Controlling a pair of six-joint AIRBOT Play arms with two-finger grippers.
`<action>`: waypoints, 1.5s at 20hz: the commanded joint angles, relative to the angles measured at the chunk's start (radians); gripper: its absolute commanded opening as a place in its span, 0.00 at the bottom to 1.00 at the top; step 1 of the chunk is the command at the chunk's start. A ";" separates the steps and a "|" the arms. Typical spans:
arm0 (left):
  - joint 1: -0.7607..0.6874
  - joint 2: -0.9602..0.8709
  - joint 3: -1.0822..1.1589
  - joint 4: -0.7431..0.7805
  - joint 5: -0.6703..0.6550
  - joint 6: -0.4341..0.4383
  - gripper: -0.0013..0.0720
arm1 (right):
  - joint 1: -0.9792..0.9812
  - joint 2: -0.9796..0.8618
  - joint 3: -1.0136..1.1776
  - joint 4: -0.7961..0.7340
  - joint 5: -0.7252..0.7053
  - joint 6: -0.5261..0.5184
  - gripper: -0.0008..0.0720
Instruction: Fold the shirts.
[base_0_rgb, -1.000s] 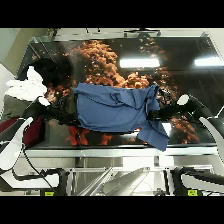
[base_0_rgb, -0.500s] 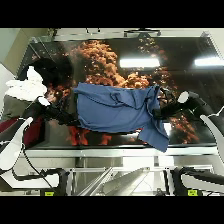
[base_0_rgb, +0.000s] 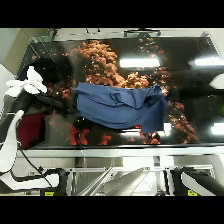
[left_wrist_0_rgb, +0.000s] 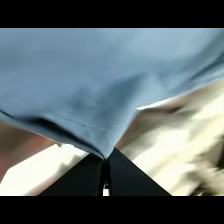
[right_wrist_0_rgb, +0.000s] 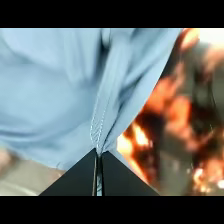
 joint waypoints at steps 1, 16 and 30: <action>0.115 0.094 0.124 -0.452 -0.131 0.110 0.04 | -0.208 0.158 0.086 0.220 0.002 -0.024 0.04; 0.603 0.452 0.285 -1.047 -0.194 0.214 0.04 | -0.628 0.422 0.110 1.023 -0.087 -0.377 0.04; 0.134 -0.175 0.354 -0.396 0.232 0.230 0.04 | -0.130 -0.259 0.095 0.681 -0.463 -0.406 0.04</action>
